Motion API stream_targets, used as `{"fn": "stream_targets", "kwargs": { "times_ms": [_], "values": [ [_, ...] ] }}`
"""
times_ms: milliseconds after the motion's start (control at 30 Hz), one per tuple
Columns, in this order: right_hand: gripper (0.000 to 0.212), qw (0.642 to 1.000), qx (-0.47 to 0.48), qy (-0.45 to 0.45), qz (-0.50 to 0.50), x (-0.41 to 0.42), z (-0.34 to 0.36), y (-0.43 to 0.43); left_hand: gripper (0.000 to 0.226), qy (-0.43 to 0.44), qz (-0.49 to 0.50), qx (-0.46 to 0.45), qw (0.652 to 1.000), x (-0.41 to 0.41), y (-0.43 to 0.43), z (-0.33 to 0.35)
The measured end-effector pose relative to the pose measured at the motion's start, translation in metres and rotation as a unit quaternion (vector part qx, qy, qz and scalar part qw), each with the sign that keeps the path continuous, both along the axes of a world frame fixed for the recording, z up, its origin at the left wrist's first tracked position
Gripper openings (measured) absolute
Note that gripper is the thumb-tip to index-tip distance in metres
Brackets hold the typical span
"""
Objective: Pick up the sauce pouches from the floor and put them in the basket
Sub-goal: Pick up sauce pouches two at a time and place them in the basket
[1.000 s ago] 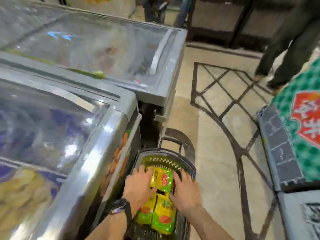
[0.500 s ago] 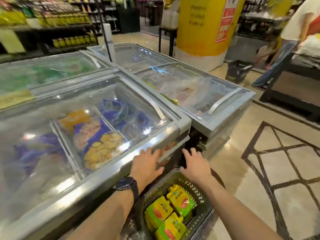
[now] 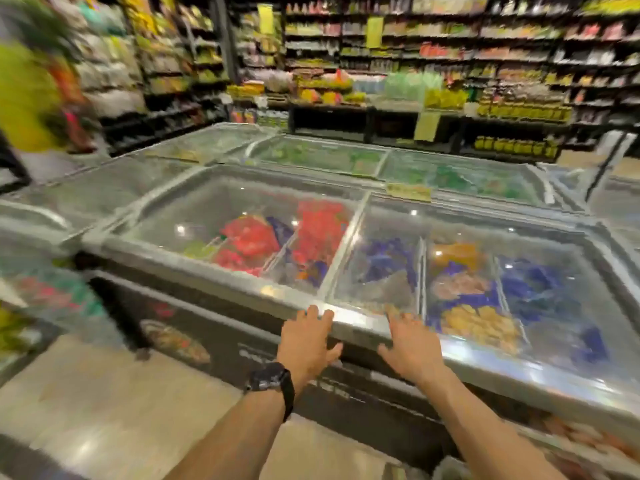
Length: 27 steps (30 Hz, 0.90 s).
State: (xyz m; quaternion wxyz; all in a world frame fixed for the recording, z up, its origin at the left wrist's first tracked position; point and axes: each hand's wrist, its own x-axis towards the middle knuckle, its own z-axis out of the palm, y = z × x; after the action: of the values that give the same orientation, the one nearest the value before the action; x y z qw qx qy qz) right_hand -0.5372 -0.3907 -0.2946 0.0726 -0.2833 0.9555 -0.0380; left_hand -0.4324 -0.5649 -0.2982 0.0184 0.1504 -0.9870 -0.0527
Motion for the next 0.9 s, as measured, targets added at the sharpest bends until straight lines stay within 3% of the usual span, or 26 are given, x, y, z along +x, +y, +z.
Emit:
{"fn": "stream_targets", "kwargs": {
  "times_ms": [167,333,467,633,900],
  "values": [
    [0.065,0.981,-0.02,0.012,0.195,0.116,0.007,-0.176,0.058,0.0,0.228,0.016,0.974,0.188,-0.126,-0.006],
    [0.069,0.932,-0.018,-0.012,0.362,0.265,0.004,-0.312,0.06,-0.006,0.435,0.045,0.899,0.396,-0.194,-0.011],
    [0.063,0.889,-0.003,-0.04,0.456,0.359,0.003,-0.385,0.06,-0.002,0.542,0.045,0.839,0.505,-0.23,-0.006],
    [0.069,0.858,0.025,-0.06,0.51,0.408,-0.006,-0.471,0.06,-0.008,0.598,0.039,0.8,0.554,-0.283,-0.008],
    [0.073,0.833,0.042,-0.063,0.549,0.423,-0.013,-0.642,0.063,-0.027,0.609,0.048,0.791,0.539,-0.426,-0.005]
  ]
}}
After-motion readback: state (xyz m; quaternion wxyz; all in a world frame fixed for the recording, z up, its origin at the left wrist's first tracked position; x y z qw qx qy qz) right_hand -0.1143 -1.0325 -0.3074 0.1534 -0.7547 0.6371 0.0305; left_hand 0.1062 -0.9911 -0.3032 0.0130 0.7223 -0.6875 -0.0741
